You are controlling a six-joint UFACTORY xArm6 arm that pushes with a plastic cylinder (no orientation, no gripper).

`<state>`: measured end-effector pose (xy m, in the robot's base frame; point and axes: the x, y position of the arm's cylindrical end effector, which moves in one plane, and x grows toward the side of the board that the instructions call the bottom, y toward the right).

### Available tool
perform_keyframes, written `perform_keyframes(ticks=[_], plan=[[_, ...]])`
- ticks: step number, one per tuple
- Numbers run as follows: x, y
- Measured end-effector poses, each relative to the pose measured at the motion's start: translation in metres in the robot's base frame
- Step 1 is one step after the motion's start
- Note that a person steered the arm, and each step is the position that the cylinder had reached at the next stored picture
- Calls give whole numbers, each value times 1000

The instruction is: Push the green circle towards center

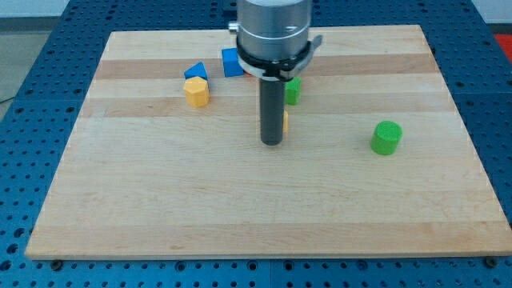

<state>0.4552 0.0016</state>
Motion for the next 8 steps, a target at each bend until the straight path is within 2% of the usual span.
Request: perform_keyframes(ticks=[3,4,6,7,8], plan=[[-24,12],[-22,40],[-27,138],[-48,181],[-39,244]])
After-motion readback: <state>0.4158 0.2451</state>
